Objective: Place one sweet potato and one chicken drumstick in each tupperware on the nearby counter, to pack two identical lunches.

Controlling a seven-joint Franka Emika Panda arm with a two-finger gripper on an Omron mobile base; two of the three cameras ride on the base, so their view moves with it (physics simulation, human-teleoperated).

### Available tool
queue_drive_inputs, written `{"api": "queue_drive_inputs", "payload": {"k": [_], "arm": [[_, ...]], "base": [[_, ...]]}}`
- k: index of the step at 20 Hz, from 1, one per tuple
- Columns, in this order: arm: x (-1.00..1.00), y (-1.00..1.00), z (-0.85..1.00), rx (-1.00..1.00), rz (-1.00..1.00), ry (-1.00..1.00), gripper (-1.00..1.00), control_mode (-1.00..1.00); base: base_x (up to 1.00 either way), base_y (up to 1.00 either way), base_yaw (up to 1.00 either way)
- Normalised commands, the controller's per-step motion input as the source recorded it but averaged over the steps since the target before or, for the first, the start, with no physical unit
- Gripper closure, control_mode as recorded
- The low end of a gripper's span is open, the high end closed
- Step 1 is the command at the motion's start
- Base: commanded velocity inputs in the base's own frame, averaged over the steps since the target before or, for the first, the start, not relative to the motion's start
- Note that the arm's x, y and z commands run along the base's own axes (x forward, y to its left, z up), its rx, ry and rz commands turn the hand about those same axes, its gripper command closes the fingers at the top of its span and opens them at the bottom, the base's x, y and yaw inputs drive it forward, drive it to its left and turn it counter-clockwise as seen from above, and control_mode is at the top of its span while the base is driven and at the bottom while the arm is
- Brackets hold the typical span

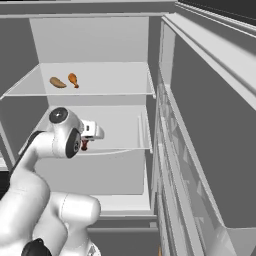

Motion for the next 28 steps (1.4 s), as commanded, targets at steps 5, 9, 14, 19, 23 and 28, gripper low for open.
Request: {"api": "queue_drive_inputs", "payload": {"k": [5, 9, 14, 19, 23, 28], "arm": [[-1.00, -0.10, 0.77, 0.00, 0.00, 0.00, 1.00, -1.00], [-1.00, -0.06, 0.69, 0.00, 0.00, 0.00, 1.00, -1.00], [-1.00, 0.00, 0.13, 0.00, -0.04, 0.00, 1.00, -1.00], [-0.20, 0.00, 0.00, 0.00, -0.01, 0.00, 1.00, 1.00], [0.00, 0.00, 0.00, 0.00, 0.00, 0.00, 1.00, 1.00], [0.00, 0.00, 0.00, 0.00, 0.00, 0.00, 1.00, 1.00]], "base": [[0.00, 0.00, 0.00], [0.00, 0.00, 0.00], [0.00, 0.00, 0.00], [-0.80, 0.09, -0.01], [-1.00, 0.70, 0.00], [-0.56, 1.00, 0.00]]}}
